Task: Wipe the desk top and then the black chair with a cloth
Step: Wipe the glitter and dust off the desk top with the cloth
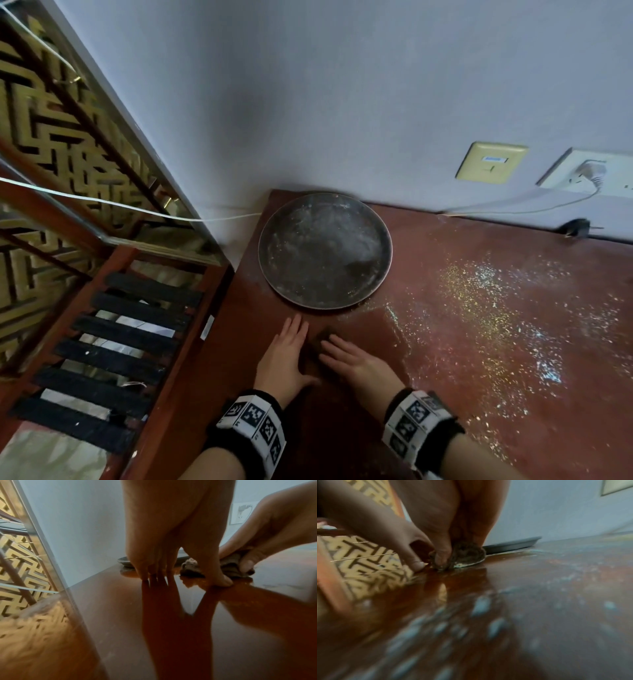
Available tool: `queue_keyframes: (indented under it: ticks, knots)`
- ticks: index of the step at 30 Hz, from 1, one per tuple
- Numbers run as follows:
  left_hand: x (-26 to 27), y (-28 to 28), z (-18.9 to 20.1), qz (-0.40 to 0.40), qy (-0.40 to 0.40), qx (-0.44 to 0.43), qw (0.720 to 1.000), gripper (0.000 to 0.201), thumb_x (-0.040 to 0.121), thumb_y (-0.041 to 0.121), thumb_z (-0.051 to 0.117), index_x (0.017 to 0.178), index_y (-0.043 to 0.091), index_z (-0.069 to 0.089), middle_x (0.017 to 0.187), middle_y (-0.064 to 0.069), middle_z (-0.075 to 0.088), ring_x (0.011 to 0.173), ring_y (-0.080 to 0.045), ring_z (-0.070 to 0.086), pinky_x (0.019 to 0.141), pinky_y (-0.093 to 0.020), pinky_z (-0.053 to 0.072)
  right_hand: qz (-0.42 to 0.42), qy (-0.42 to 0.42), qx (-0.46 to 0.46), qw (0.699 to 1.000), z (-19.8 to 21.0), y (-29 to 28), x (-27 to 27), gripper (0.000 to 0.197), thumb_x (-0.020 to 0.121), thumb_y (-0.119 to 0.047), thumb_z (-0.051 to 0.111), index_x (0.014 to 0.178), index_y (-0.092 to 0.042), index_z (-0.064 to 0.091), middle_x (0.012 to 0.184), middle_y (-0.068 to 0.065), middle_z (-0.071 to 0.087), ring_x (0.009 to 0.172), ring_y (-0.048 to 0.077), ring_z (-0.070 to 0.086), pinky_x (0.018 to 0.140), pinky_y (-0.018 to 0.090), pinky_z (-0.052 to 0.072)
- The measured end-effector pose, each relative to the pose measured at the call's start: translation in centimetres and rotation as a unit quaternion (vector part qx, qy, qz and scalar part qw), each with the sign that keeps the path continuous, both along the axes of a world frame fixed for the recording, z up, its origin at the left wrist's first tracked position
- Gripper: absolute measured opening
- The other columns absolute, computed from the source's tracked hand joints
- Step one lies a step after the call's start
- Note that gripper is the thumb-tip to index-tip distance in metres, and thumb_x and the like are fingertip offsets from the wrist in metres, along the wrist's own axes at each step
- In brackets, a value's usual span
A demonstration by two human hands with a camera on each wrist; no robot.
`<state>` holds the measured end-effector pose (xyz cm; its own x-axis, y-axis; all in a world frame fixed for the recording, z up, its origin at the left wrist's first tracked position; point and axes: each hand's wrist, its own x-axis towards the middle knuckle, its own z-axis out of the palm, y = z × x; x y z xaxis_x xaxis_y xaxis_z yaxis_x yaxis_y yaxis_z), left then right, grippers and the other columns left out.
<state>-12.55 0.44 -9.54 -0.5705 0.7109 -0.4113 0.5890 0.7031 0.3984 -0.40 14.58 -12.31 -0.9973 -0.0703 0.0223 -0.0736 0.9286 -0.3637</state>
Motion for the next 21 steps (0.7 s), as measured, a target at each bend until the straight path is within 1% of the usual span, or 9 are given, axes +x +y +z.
queue_keyframes:
  ticks: [3,6,8,11,13,15,16,18,21]
  knots:
    - [-0.4,0.0,0.2,-0.011,0.002,-0.016,1.000,0.108,0.075,0.045,0.072,0.151,0.020,0.000,0.158,0.002,-0.013,0.145,-0.013,-0.011,0.119,-0.029,0.002,-0.149,0.021,-0.037,0.988,-0.1,3.2,-0.5,0.045,0.070,-0.006,0.073,0.113,-0.016,0.068,0.124,0.004,0.062,0.115,0.025,0.059,0.083,0.035,0.056]
    - [-0.4,-0.1,0.3,-0.013,-0.005,-0.020,1.000,0.107,0.077,0.046,0.071,0.151,0.021,-0.001,0.157,0.003,-0.015,0.145,-0.013,-0.013,0.119,-0.029,0.001,-0.312,-0.037,-0.047,0.948,0.9,5.2,0.6,0.051,0.092,-0.011,0.054,0.140,-0.021,0.041,0.151,-0.003,0.029,0.142,0.016,0.022,0.111,0.032,0.034]
    - [-0.5,0.0,0.2,-0.021,0.003,-0.026,0.999,0.107,0.077,0.046,0.070,0.151,0.021,-0.002,0.157,0.002,-0.016,0.145,-0.014,-0.013,0.119,-0.030,0.001,-0.339,-0.053,-0.043,0.938,1.3,4.3,0.1,0.052,0.095,-0.011,0.048,0.144,-0.022,0.035,0.154,-0.006,0.020,0.144,0.014,0.013,0.112,0.030,0.027]
    - [-0.9,0.2,0.0,-0.034,0.009,-0.032,0.999,0.109,0.075,0.047,0.072,0.151,0.020,-0.001,0.158,0.001,-0.015,0.145,-0.015,-0.013,0.118,-0.030,0.000,-0.210,-0.041,-0.086,0.973,1.2,1.1,-1.4,0.060,0.060,0.000,0.082,0.117,-0.014,0.066,0.130,0.003,0.058,0.122,0.024,0.054,0.092,0.031,0.048]
    - [-1.2,0.3,-0.1,-0.039,0.011,-0.026,0.999,0.112,0.072,0.049,0.073,0.151,0.021,-0.001,0.158,0.002,-0.015,0.145,-0.014,-0.014,0.117,-0.030,-0.001,-0.154,-0.064,-0.047,0.985,0.6,1.1,-1.5,0.066,0.042,-0.008,0.092,0.103,-0.020,0.073,0.115,-0.001,0.068,0.109,0.018,0.062,0.080,0.027,0.054]
    - [-1.5,0.4,-0.1,-0.043,0.009,-0.019,0.999,0.114,0.070,0.051,0.074,0.151,0.022,-0.001,0.158,0.003,-0.015,0.145,-0.013,-0.014,0.117,-0.029,-0.002,-0.186,-0.027,-0.061,0.980,1.0,3.2,-1.6,0.061,0.058,-0.007,0.086,0.115,-0.019,0.067,0.127,-0.001,0.060,0.125,0.012,0.045,0.092,0.026,0.050]
    - [-1.5,0.3,-0.1,-0.044,0.007,-0.015,0.999,0.114,0.070,0.051,0.074,0.151,0.023,-0.002,0.158,0.003,-0.015,0.144,-0.013,-0.015,0.117,-0.029,-0.002,-0.226,-0.021,-0.072,0.971,1.1,4.4,-1.3,0.057,0.074,-0.005,0.075,0.127,-0.019,0.058,0.139,-0.002,0.049,0.134,0.011,0.032,0.106,0.027,0.039]
    - [-1.5,0.3,-0.1,-0.041,0.004,-0.011,0.999,0.114,0.070,0.051,0.074,0.151,0.024,-0.002,0.157,0.005,-0.016,0.144,-0.012,-0.015,0.117,-0.029,-0.003,-0.311,-0.031,-0.053,0.948,0.9,6.1,-0.8,0.051,0.092,-0.009,0.053,0.140,-0.023,0.041,0.151,-0.007,0.028,0.143,0.009,0.015,0.114,0.025,0.020]
    - [-1.5,0.3,-0.2,-0.043,0.007,-0.015,0.999,0.114,0.070,0.051,0.074,0.151,0.024,-0.002,0.157,0.005,-0.015,0.144,-0.012,-0.015,0.117,-0.028,-0.004,-0.341,-0.045,-0.045,0.938,0.9,4.4,-1.7,0.055,0.088,-0.003,0.055,0.139,-0.019,0.043,0.151,-0.001,0.029,0.142,0.017,0.021,0.110,0.037,0.035]
